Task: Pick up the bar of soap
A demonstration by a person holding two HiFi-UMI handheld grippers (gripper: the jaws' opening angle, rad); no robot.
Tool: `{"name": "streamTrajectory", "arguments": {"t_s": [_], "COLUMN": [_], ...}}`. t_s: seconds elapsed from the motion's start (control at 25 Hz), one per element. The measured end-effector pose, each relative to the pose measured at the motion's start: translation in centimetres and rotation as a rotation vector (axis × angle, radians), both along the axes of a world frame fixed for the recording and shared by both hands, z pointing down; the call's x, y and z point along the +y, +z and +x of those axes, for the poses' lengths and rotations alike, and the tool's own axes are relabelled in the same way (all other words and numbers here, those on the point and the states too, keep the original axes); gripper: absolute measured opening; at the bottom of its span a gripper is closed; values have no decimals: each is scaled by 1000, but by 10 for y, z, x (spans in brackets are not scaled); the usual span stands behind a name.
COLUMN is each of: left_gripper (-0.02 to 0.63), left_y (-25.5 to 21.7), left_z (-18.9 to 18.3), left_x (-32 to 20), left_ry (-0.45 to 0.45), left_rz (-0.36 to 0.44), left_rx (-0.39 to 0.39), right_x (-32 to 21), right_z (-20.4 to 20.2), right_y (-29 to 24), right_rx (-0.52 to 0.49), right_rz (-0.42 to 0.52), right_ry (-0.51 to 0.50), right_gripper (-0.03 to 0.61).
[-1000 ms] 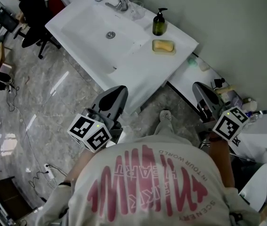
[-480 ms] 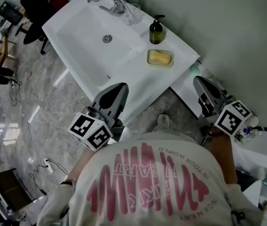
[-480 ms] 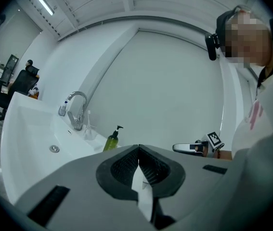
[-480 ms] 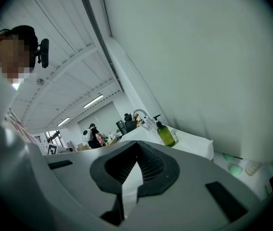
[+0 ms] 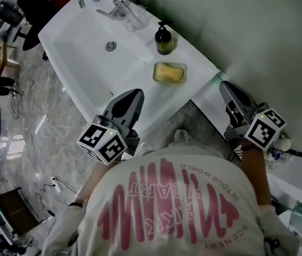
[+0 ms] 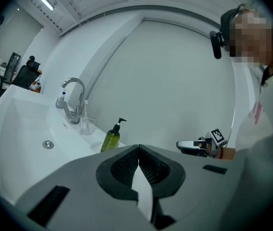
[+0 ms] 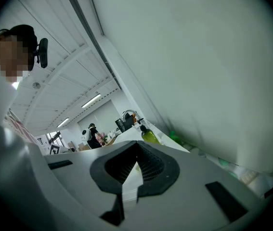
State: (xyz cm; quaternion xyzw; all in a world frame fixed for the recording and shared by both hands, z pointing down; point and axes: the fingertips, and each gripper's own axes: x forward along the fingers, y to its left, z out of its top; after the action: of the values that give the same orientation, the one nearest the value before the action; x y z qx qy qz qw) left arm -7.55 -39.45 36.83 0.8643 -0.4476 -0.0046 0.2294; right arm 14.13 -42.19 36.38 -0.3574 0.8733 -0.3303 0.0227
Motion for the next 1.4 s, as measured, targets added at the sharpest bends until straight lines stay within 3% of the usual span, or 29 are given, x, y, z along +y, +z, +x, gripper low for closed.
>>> {"name": "streamTrajectory", "arguments": {"t_s": [0.2,0.44,0.48,0.64,0.8,0.92,1.04,1.12,1.4], "left_gripper": [9,14,48,161,165,164,182,203,204], "left_y": [24,42,46,76,110,129,142,149,176], "left_z": [20,49,55,83,90,90,92,93,86], "left_x": [-27,-56,-61,-72,-83,-87,-80,-81,-83], "left_ry": [45,207,243,474,657,801,939,988,1139], "left_rz": [-18,30,35,15,19,44,-2,-35,-80], "left_rx": [-81,-355,-402,-684,-1012,-1191,-1240,-1249,-1397], "right_x": [-24,-44,-48,-54,-54,-55,-54,-55,-55], "right_z": [19,37,40,59,73,75,78,81,86], "right_y": [13,16,17,22,31,39,44,48,60], "right_rx": [-13,-27,-29,-37,-41,-24,-20,-32,-45], "right_rz": [-21,-29,-31,-40,-52,-53,-55,-60,-86], "right_ry": [1,-14,-16,-11,-4,-8,-8,3,21], "right_gripper": [11,11,12,11,11,11,11,11,11]}}
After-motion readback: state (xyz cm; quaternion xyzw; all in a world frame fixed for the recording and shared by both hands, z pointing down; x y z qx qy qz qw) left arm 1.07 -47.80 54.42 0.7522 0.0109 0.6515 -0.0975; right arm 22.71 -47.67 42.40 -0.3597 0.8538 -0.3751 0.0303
